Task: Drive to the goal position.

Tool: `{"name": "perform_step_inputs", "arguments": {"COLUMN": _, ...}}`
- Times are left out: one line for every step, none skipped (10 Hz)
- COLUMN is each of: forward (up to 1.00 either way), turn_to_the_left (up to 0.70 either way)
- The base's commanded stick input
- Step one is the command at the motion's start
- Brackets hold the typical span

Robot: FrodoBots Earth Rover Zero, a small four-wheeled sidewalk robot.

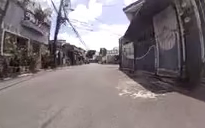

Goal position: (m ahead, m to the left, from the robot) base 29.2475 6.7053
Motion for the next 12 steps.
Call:
{"name": "perform_step_inputs", "arguments": {"forward": 0.7, "turn_to_the_left": 0.0}}
{"name": "perform_step_inputs", "arguments": {"forward": 0.7, "turn_to_the_left": 0.0}}
{"name": "perform_step_inputs", "arguments": {"forward": 0.7, "turn_to_the_left": 0.0}}
{"name": "perform_step_inputs", "arguments": {"forward": 0.7, "turn_to_the_left": 0.0}}
{"name": "perform_step_inputs", "arguments": {"forward": 0.7, "turn_to_the_left": 0.0}}
{"name": "perform_step_inputs", "arguments": {"forward": 0.7, "turn_to_the_left": 0.0}}
{"name": "perform_step_inputs", "arguments": {"forward": 0.7, "turn_to_the_left": 0.0}}
{"name": "perform_step_inputs", "arguments": {"forward": 0.7, "turn_to_the_left": 0.0}}
{"name": "perform_step_inputs", "arguments": {"forward": 0.7, "turn_to_the_left": 0.0}}
{"name": "perform_step_inputs", "arguments": {"forward": 0.7, "turn_to_the_left": 0.0}}
{"name": "perform_step_inputs", "arguments": {"forward": 0.7, "turn_to_the_left": 0.0}}
{"name": "perform_step_inputs", "arguments": {"forward": 0.7, "turn_to_the_left": 0.0}}
